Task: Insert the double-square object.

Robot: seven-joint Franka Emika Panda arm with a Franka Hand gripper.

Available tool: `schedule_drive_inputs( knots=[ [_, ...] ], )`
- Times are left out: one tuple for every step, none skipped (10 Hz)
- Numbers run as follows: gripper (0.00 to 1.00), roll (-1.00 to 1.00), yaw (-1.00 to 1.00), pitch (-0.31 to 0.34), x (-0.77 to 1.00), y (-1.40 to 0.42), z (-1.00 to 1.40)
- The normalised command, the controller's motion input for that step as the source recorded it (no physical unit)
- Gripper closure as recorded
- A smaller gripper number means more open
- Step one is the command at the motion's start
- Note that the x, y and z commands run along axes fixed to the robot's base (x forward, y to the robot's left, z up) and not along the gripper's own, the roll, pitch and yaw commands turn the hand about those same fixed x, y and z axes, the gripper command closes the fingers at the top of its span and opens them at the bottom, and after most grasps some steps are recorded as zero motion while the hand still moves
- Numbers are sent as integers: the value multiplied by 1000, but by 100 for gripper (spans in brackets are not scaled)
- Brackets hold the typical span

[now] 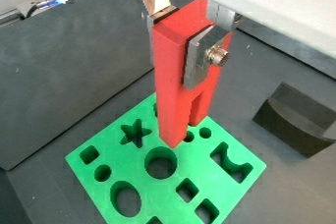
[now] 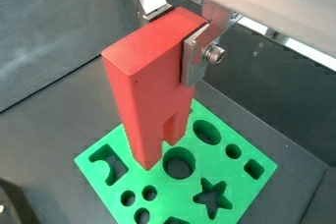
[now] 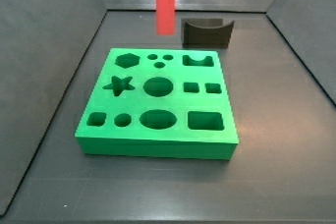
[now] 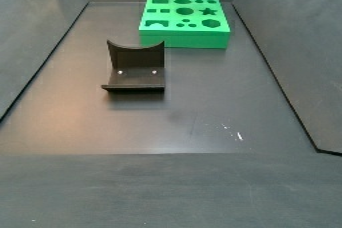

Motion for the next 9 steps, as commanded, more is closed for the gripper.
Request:
schedule_drive_inputs(
  knots=[
    [100, 9, -774, -14, 260, -197, -243],
    [100, 9, -766, -19, 269, -200, -243],
    [100, 4, -717, -23, 329, -203, -240],
    [100, 4, -671, -26, 383, -214, -243],
    [100, 10, -671, -26, 386, -217, -254],
    [100, 17, -700, -20, 363, -214, -263],
    [100, 23, -869, -7, 191, -157, -274],
    [100, 11, -1000, -13, 26, -54, -269],
    [100, 1, -1000, -11, 0, 0, -257]
  ],
)
